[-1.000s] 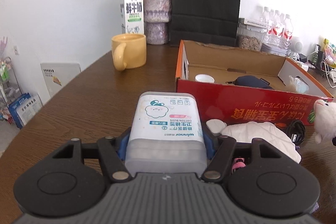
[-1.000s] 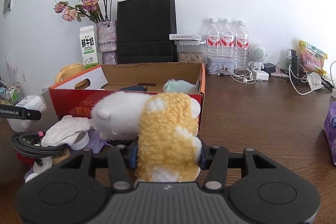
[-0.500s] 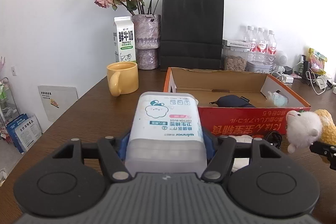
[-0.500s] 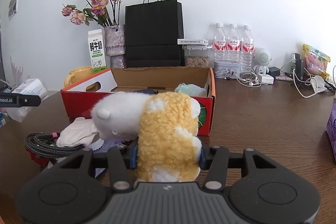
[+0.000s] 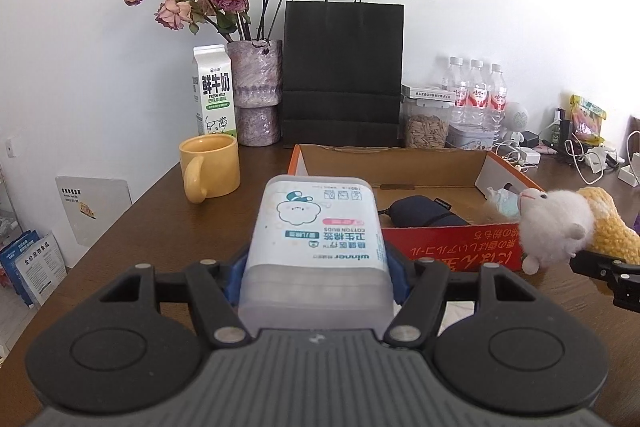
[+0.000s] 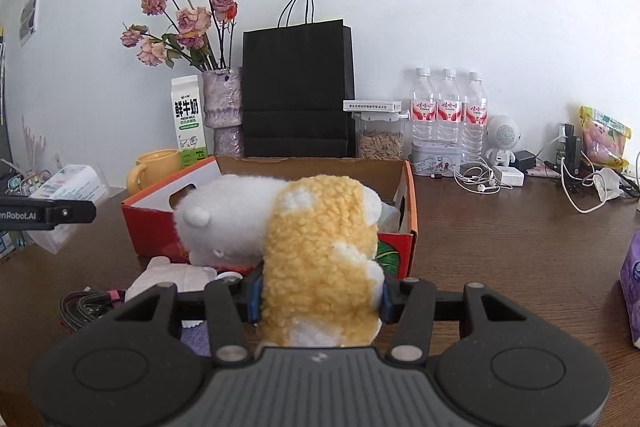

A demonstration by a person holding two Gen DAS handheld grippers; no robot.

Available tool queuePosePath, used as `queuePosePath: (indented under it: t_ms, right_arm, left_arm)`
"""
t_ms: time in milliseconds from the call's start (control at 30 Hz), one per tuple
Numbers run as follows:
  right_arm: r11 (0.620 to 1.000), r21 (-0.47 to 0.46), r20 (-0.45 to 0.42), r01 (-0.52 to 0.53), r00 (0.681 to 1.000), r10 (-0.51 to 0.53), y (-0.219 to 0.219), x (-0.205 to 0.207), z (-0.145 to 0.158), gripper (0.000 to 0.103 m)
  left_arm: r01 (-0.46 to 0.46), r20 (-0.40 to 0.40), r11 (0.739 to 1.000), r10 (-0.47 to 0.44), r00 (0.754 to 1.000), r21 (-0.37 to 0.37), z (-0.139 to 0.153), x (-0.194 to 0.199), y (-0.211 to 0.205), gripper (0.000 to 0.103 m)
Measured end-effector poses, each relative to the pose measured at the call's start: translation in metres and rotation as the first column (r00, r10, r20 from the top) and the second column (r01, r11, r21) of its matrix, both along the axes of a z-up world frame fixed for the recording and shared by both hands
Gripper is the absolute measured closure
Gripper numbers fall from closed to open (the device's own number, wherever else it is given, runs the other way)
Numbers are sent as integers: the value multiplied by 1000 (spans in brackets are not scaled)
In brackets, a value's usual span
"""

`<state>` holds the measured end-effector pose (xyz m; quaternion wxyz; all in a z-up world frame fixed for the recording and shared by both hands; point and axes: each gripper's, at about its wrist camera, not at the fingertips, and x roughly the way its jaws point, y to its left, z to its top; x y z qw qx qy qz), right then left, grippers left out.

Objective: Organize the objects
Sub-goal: 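Carry the plush dog and cotton-pad box into the cardboard box and open both tools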

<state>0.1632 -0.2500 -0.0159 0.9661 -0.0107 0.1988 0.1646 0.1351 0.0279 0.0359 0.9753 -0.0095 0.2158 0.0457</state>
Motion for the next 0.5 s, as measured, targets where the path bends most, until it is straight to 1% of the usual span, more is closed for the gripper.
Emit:
queuePosePath:
  t_ms: [233,500]
  right_arm:
    - [1000,3,-3,-7,1000,7,7,15,11,54]
    - [1000,-2,2,-6,1000,6,14,44,27,54]
  left_arm:
    - [14,6,1000,-14,1000,6,9,15,-4,37]
    - [36,11,999,-36,999,16,20,47,-12,37]
